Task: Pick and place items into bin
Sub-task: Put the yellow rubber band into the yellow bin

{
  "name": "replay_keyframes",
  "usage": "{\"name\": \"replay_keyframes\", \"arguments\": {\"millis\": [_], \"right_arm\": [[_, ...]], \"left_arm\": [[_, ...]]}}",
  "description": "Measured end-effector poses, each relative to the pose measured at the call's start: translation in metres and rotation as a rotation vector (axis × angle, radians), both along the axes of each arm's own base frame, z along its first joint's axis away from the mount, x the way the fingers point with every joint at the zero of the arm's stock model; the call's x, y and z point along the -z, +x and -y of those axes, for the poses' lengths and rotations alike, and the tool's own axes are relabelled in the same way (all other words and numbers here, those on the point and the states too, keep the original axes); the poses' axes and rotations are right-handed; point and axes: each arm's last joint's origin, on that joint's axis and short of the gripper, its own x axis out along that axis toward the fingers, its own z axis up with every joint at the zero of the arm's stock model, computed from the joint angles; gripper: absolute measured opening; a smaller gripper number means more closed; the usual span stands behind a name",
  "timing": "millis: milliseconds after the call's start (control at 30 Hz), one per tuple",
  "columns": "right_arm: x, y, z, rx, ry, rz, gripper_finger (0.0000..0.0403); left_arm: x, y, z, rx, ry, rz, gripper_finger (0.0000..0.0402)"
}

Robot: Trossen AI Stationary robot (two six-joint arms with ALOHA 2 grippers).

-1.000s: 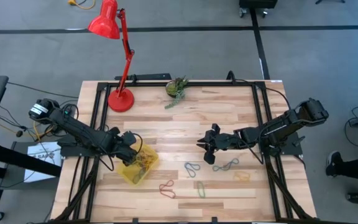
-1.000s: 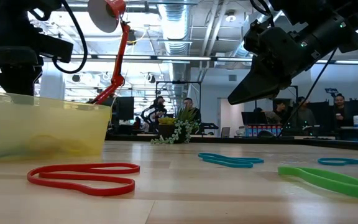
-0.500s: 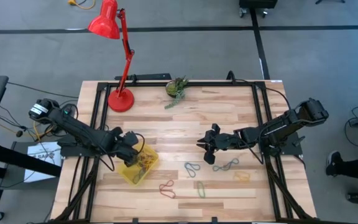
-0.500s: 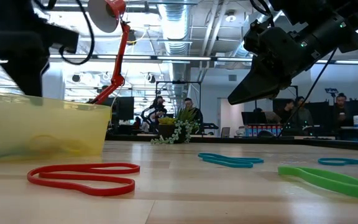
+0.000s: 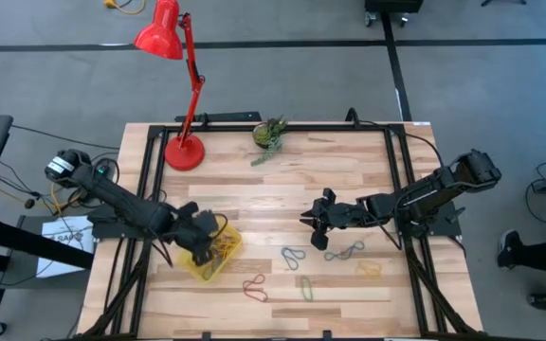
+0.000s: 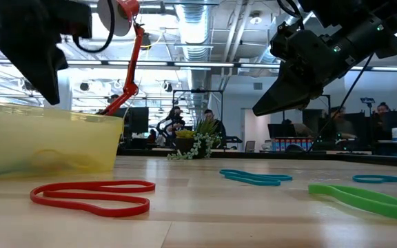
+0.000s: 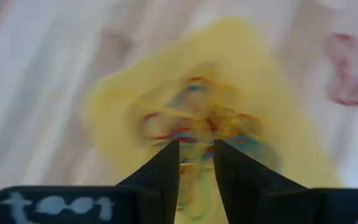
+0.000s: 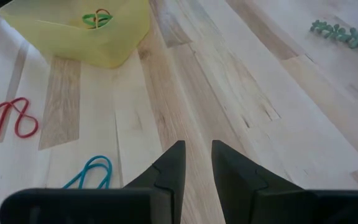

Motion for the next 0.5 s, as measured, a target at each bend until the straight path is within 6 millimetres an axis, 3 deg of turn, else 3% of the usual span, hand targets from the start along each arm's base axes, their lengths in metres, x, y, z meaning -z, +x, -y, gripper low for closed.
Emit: {"name": "replay_keyframes", "arguments": {"millis": [300,500], "right_arm": [[0.0,0.0,0.0,-0.001,0.0,0.0,0.0073],[0.0,0.0,0.0,0.0,0.0,0.0,0.0073]], "left_arm": [[0.003,-0.009,0.016,0.207,0.042,-0.034,0.0087],[0.024,-0.002,0.024,0.385,0.039,-0.176,0.0087]]}}
